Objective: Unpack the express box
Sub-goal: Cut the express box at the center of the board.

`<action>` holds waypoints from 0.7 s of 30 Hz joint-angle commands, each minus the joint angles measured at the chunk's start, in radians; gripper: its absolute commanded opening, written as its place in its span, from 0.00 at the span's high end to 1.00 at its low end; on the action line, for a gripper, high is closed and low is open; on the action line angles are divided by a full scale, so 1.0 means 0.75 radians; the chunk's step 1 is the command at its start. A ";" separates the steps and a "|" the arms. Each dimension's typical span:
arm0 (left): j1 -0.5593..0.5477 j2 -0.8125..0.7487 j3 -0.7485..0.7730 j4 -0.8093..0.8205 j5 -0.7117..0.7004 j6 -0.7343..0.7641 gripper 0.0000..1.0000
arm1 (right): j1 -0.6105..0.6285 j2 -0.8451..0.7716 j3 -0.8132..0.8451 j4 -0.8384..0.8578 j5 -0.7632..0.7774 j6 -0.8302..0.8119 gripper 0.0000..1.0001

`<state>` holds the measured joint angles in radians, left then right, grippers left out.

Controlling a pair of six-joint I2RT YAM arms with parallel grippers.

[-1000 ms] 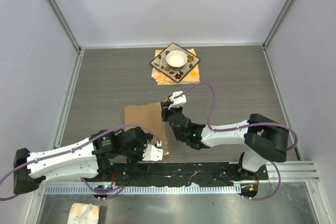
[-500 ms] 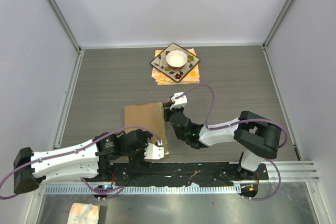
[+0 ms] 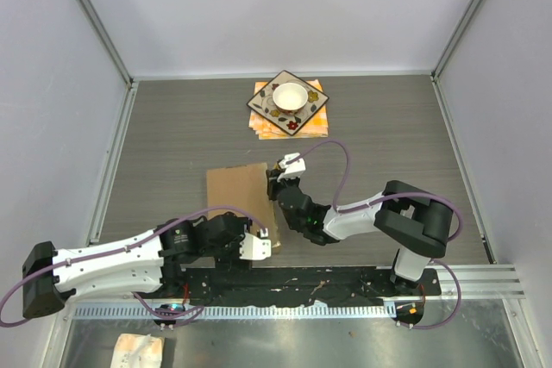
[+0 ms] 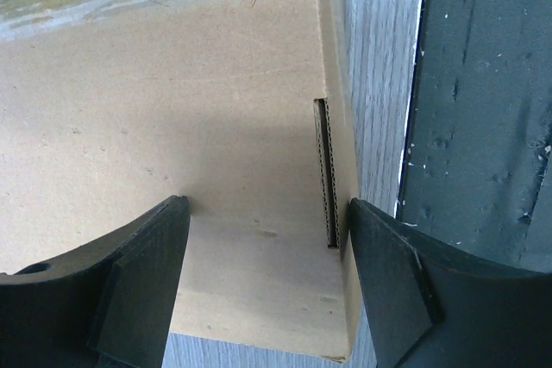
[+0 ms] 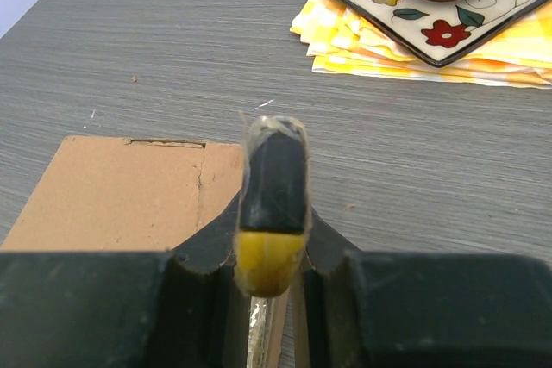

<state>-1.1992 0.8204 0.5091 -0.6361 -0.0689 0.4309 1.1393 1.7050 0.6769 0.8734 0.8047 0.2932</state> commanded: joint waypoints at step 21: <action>0.085 0.027 -0.030 0.179 -0.033 -0.065 0.55 | 0.060 -0.073 0.034 -0.225 0.003 0.081 0.99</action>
<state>-1.1534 0.8330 0.5049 -0.6041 -0.0551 0.4145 1.1503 1.6939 0.6773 0.8207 0.8108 0.2981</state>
